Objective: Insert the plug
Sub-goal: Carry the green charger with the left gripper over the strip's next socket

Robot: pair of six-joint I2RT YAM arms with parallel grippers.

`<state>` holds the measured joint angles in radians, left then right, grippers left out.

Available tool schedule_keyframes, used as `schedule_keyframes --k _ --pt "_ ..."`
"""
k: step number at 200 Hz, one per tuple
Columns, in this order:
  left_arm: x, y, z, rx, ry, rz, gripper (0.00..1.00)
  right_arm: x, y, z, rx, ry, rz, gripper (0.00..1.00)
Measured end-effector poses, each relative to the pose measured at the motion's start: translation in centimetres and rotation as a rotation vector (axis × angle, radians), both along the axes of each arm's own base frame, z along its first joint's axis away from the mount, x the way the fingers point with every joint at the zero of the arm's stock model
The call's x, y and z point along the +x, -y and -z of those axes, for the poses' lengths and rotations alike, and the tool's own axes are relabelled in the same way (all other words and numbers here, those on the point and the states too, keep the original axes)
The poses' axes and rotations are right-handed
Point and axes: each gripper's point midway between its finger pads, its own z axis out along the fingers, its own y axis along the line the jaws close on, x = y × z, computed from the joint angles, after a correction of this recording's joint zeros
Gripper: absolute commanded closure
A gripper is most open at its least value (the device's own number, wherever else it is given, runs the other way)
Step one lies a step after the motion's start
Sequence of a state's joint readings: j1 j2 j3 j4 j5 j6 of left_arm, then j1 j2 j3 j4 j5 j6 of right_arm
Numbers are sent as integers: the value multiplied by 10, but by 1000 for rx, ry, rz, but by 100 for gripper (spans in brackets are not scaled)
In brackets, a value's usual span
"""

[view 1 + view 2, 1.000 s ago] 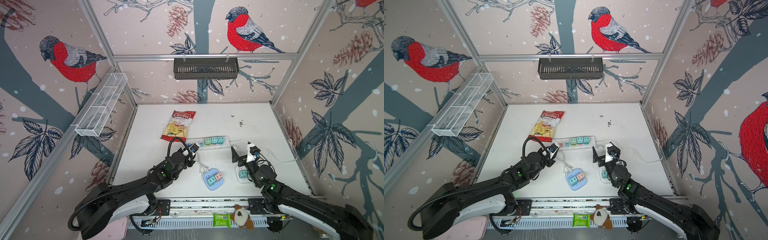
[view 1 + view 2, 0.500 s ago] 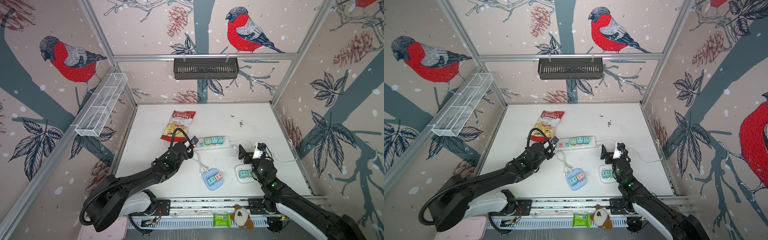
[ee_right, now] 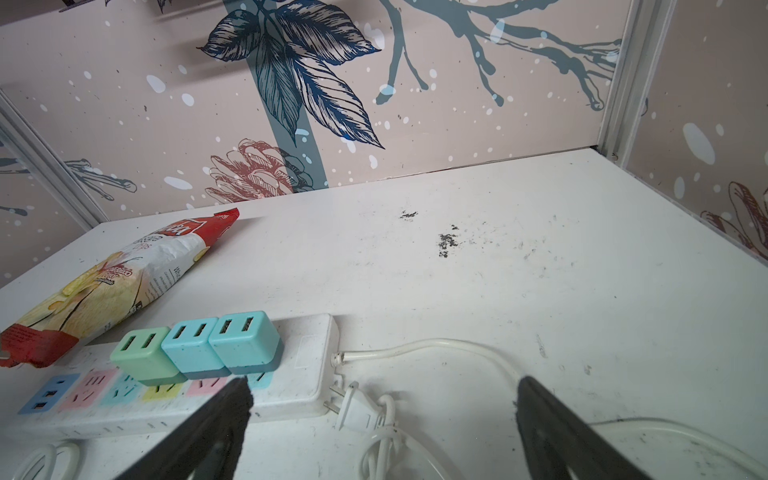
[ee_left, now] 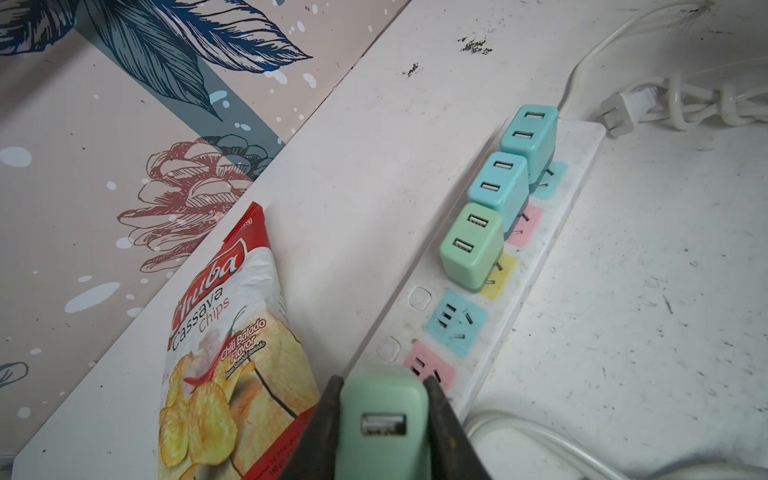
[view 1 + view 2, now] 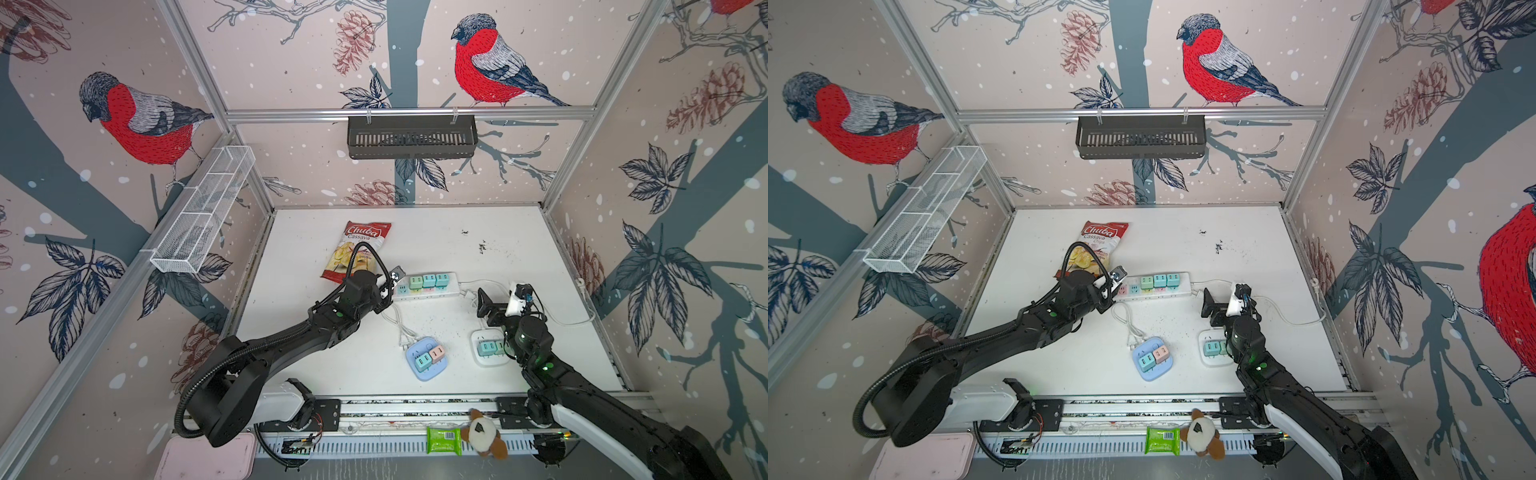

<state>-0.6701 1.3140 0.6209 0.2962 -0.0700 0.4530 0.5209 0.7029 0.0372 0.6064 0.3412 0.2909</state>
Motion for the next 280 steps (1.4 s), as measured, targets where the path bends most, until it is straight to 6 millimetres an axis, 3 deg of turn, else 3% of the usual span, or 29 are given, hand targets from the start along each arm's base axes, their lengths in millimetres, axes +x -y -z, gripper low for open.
schedule_keyframes --k 60,120,280 --pt "14 17 4 14 -31 109 100 2 -1 2 -6 -14 -3 1" --pt "15 35 18 76 -58 249 100 6 -8 5 -17 -40 -27 1" --pt "14 51 55 192 -182 458 100 7 -17 6 -21 -51 -76 1"
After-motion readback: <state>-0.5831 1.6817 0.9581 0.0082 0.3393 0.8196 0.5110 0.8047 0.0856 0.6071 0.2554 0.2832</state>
